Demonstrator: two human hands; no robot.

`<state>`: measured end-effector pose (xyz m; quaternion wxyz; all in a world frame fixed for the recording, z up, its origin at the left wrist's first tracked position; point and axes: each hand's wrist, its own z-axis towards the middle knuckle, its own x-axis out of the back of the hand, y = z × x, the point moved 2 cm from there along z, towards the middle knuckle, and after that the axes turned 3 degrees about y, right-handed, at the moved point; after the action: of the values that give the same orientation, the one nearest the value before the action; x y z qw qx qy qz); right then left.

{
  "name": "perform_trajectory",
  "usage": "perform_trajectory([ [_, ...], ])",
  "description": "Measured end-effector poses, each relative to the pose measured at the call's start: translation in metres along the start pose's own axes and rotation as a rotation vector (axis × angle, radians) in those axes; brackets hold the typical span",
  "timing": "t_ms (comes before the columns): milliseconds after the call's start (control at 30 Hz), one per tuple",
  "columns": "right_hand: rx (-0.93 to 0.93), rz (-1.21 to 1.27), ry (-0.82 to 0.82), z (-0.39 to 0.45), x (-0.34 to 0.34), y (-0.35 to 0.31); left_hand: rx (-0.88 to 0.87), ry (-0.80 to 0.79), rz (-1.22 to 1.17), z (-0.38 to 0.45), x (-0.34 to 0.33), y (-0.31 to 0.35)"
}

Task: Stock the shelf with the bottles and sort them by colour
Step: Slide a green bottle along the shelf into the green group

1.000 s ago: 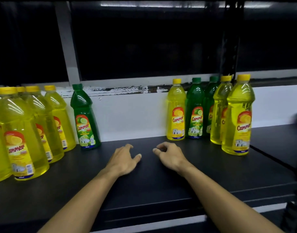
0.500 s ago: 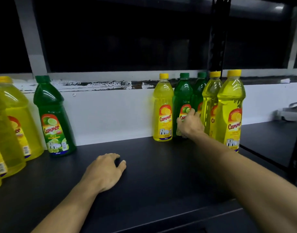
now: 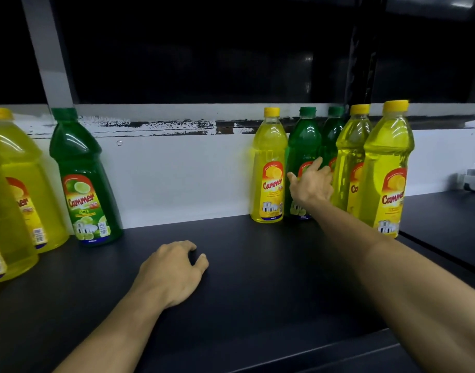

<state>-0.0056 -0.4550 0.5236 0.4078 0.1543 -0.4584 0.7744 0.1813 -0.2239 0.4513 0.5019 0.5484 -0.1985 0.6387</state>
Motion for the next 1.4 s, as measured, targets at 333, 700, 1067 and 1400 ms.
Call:
perform_trajectory([
  [333, -0.003, 0.099, 0.025, -0.039, 0.035, 0.013, 0.006, -0.013, 0.001, -0.002, 0.001, 0.002],
  [700, 0.203, 0.374, -0.335, -0.098, 0.081, 0.008, 0.0, -0.196, -0.151, -0.012, 0.015, -0.007],
  [1067, 0.241, 0.767, -0.871, -0.147, 0.059, 0.023, 0.024, -0.089, -0.066, -0.061, 0.048, -0.081],
  [1400, 0.324, 0.662, -0.82, -0.19, 0.047, -0.012, 0.067, -0.019, -0.008, -0.065, 0.042, -0.083],
])
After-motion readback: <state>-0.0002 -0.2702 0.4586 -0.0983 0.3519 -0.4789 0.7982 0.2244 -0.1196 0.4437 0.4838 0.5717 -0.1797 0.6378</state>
